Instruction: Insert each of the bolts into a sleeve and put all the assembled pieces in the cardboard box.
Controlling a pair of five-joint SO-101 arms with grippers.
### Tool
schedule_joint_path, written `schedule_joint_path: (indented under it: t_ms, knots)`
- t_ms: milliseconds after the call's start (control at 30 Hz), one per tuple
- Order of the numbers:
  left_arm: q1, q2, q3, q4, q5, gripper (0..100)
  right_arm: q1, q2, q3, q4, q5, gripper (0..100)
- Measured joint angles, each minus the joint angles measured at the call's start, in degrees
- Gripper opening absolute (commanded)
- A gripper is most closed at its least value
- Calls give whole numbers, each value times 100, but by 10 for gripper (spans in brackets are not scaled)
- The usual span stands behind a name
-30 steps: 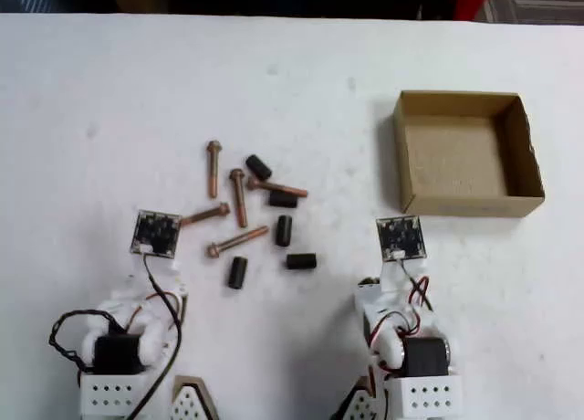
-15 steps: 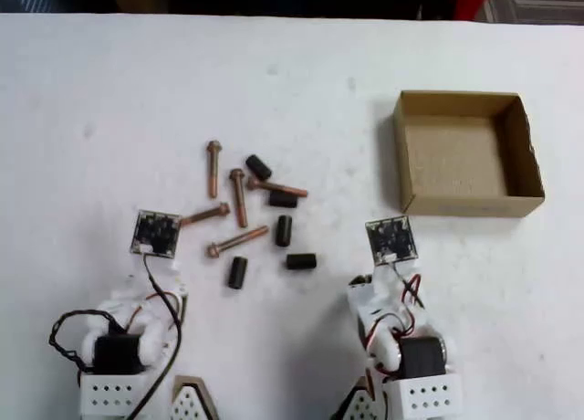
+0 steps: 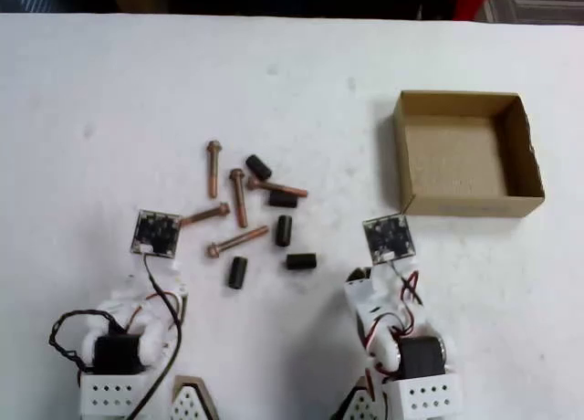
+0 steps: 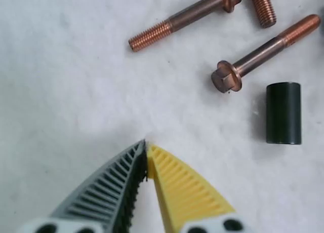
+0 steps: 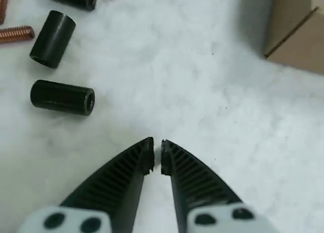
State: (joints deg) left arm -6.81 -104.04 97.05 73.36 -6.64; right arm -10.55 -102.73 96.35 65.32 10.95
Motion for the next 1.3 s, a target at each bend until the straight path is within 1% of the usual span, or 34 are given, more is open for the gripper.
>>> schedule_joint_path:
  t_ms: [133,200,400,500,633,767,1033,1167,1300]
  knots:
    - [0,0,0,0,-18,27,0,0,0,-220,1134,18]
    - [0,0,0,0,-18,27,0,0,0,-273,1538,18]
    - [0,0,0,0,-18,27,211,0,-35,-273,2022,18]
    - [0,0,0,0,-18,27,554,0,-123,-273,2426,18]
    - [0,0,0,0,-18,27,897,0,-360,-237,2787,18]
    - [0,0,0,0,-18,27,1125,-9,-695,79,3305,19]
    - [0,0,0,0,-18,27,1231,44,-1811,527,3411,19]
    - [0,0,0,0,-18,27,1240,818,-2549,703,3209,19]
    - [0,0,0,0,-18,27,1090,2066,-3367,703,2980,19]
